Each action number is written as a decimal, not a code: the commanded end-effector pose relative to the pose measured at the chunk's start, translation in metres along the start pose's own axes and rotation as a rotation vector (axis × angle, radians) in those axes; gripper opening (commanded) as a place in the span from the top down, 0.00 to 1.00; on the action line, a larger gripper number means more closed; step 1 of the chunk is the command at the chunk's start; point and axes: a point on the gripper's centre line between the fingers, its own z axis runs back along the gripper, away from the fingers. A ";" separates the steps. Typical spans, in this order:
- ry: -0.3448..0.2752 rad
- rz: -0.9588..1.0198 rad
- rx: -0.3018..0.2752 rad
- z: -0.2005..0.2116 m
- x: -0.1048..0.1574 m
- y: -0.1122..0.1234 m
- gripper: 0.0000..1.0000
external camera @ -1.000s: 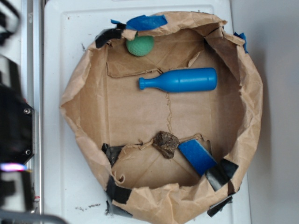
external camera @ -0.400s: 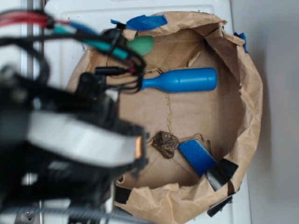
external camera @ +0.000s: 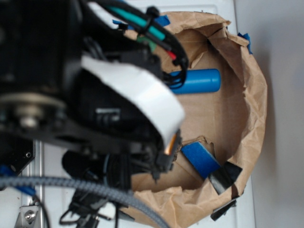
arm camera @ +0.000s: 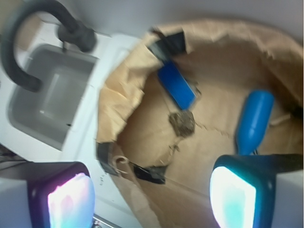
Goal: Grab the blue sponge.
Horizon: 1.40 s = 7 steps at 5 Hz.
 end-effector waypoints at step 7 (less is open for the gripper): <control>-0.026 -0.151 0.146 -0.110 0.019 0.076 0.00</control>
